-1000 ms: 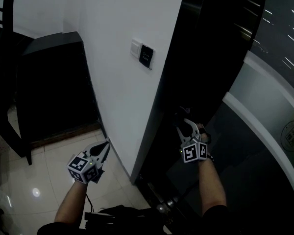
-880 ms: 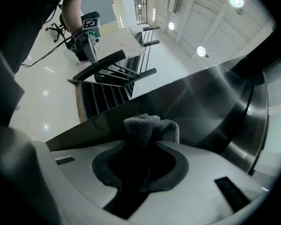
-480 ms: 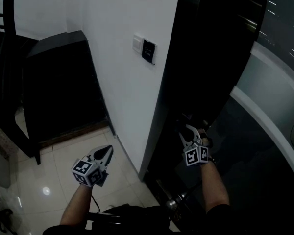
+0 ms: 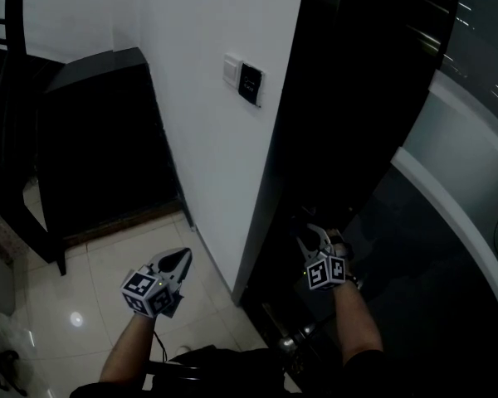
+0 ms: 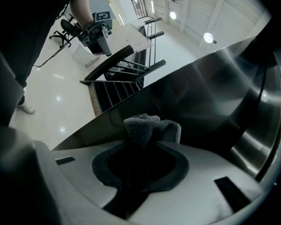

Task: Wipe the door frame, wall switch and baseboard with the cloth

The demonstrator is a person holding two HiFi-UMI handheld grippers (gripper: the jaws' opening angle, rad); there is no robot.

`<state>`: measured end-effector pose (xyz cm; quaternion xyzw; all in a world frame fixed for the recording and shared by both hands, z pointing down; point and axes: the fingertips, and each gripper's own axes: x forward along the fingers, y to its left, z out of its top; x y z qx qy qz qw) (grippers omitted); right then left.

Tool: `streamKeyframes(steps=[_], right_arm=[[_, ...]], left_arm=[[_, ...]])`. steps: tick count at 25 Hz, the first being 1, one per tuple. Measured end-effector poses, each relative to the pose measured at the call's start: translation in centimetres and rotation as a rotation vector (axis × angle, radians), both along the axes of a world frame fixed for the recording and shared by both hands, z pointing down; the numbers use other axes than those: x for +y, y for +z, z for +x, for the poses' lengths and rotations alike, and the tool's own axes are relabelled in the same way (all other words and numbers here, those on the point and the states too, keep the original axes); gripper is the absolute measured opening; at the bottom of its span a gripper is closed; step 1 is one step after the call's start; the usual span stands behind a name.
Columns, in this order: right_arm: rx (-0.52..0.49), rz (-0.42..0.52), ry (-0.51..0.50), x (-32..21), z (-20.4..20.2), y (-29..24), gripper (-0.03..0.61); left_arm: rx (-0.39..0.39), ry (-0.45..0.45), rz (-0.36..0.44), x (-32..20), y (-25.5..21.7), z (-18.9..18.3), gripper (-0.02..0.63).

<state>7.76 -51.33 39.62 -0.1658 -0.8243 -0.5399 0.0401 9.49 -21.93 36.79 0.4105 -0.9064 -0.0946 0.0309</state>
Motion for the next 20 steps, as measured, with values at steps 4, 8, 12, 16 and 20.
streamKeyframes(steps=[4, 8, 12, 16, 20], right_arm=[[0.024, -0.015, 0.002, 0.3, 0.1, 1.3, 0.086], [0.054, -0.022, 0.008, 0.4, 0.1, 2.8, 0.086], [0.102, -0.018, 0.023, 1.2, 0.3, 4.8, 0.087], [0.184, 0.011, 0.007, 2.8, 0.7, 7.5, 0.086], [0.233, -0.032, 0.021, 3.2, 1.5, 9.0, 0.086]], left_arm=[[0.010, -0.008, -0.007, 0.3, 0.0, 0.5, 0.002], [0.015, -0.022, -0.010, 1.1, 0.2, 0.8, 0.002], [0.033, -0.050, -0.026, 2.0, 0.9, 0.7, 0.002], [0.041, -0.043, -0.019, 1.9, 1.3, 0.9, 0.002], [0.039, -0.021, -0.023, 1.4, 1.3, 1.6, 0.002]])
